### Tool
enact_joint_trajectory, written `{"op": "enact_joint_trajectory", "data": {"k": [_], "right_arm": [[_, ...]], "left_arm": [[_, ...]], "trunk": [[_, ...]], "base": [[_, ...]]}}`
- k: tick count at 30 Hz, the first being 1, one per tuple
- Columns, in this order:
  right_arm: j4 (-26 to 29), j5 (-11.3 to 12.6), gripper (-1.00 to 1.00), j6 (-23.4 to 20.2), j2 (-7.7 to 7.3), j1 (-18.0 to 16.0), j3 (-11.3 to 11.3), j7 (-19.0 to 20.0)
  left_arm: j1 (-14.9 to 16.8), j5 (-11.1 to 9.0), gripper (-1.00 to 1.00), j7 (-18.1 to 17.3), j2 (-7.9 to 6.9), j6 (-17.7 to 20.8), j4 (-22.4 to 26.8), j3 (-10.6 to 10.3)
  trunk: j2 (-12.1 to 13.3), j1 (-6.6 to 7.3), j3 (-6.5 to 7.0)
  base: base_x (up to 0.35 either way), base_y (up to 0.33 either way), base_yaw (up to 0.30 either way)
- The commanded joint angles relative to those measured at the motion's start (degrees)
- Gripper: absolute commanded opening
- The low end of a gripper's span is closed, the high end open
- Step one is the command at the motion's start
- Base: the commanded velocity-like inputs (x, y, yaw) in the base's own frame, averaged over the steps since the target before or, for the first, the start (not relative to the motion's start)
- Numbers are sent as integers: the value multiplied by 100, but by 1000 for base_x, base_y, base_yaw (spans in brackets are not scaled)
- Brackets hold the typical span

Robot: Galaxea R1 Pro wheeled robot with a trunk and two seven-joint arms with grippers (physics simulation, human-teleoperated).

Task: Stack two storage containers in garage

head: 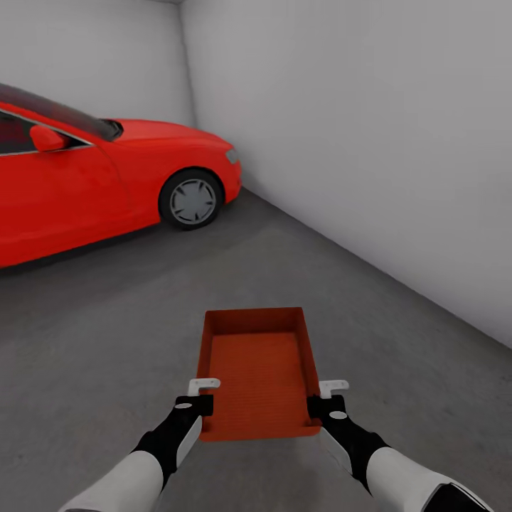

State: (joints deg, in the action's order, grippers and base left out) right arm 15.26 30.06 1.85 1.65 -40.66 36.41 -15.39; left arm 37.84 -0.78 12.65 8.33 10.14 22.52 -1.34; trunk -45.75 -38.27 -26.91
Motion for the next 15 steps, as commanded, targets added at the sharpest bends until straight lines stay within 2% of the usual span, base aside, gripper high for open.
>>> {"op": "enact_joint_trajectory", "data": {"k": [1, 15], "right_arm": [[21, -80, -100, 26, -384, -13, -496, -16], [21, -80, -100, 26, -389, -13, -497, -16]], "left_arm": [[-5, -19, -100, 54, -68, 49, -2, -15], [-5, -20, -100, 55, -68, 49, -2, -15]], "trunk": [[-4, -4, -6], [-4, -4, -6]], "base": [[323, 0, -283], [323, 0, -283]]}}
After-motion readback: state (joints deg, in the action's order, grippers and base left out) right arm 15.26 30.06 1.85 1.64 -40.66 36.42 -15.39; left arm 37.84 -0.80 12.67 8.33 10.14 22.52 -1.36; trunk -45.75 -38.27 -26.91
